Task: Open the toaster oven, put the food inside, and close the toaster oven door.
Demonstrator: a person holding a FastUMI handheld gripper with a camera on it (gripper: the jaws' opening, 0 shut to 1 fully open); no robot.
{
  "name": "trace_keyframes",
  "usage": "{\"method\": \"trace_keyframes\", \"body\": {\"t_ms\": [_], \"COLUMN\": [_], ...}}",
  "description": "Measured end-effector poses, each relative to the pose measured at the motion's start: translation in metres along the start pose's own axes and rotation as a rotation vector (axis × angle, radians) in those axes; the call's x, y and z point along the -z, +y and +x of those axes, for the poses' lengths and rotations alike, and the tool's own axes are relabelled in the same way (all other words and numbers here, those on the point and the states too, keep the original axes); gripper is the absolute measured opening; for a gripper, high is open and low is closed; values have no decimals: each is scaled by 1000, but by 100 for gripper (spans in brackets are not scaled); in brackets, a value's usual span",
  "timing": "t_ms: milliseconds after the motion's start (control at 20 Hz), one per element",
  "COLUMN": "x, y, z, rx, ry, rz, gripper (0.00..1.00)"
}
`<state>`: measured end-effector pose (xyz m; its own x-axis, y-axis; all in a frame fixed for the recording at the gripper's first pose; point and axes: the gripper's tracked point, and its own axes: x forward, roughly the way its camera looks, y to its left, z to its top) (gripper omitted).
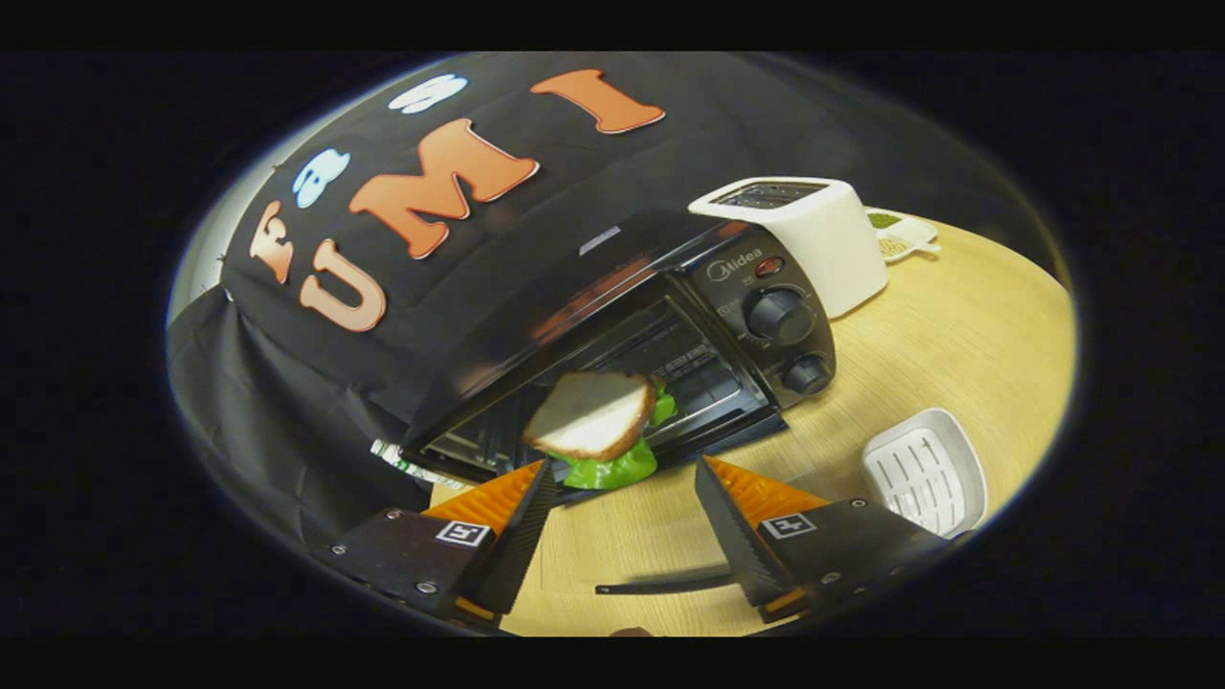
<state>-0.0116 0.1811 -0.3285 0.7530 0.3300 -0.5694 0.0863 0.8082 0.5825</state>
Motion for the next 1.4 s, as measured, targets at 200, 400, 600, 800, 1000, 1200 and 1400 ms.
{"method": "trace_keyframes", "body": {"t_ms": [200,400,600,800,1000,1200,1400], "x": [19,56,92,120,148,162,167], "y": [2,-2,-17,-34,-42,-55,-58], "z": [-22,-40,-48,-52,-52,-43,-32], "rx": [1,28,71,136,156,204,248], "ry": [25,90,167,241,293,348,378], "rz": [-130,-307,-427,-455,-503,-551,-559], "gripper": [88,89,89,89,89,89,89]}}
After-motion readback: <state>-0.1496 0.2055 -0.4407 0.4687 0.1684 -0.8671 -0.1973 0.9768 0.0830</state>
